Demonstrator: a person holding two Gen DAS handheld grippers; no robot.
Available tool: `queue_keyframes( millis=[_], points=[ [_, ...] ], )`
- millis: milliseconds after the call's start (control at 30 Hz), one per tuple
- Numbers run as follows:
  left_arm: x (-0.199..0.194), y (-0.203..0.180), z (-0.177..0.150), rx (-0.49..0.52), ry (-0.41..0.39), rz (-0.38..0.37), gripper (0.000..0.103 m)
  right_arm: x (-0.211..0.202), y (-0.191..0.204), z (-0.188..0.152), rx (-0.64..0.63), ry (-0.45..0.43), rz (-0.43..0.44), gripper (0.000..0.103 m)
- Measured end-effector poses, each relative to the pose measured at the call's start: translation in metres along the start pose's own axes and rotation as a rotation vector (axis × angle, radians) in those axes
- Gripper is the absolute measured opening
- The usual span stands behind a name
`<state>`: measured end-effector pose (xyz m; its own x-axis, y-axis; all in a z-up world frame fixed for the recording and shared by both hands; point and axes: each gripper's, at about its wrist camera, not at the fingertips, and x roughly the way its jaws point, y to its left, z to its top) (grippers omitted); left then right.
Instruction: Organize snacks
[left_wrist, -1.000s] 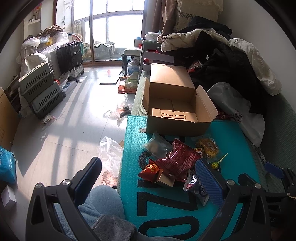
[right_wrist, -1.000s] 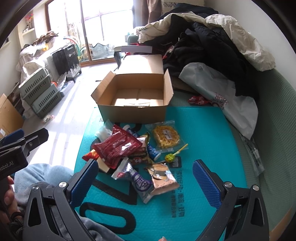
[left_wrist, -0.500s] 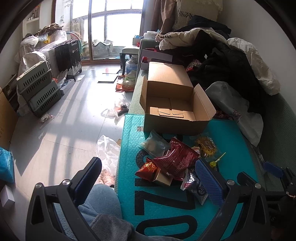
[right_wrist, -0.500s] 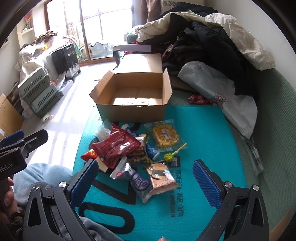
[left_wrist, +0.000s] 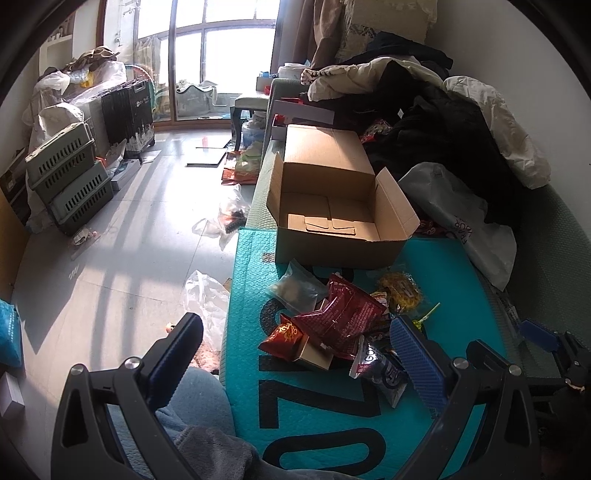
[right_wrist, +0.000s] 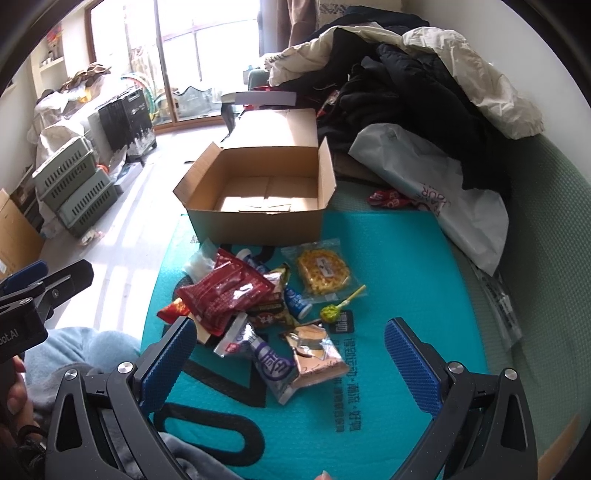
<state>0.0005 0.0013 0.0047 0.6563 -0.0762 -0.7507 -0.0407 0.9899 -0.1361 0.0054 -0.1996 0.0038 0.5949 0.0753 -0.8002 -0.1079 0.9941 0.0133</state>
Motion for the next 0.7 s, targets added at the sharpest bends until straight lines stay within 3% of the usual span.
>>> queue_keyframes(
  millis=[400, 700],
  points=[
    [0.009, -0.004, -0.003, -0.001, 0.030, -0.026, 0.102, 0.007, -0.008, -0.005, 0.016, 0.018, 0.001, 0.103],
    [0.033, -0.007, -0.015, -0.015, 0.101, -0.050, 0.102, 0.028, -0.015, -0.017, 0.030, 0.068, 0.002, 0.103]
  ],
)
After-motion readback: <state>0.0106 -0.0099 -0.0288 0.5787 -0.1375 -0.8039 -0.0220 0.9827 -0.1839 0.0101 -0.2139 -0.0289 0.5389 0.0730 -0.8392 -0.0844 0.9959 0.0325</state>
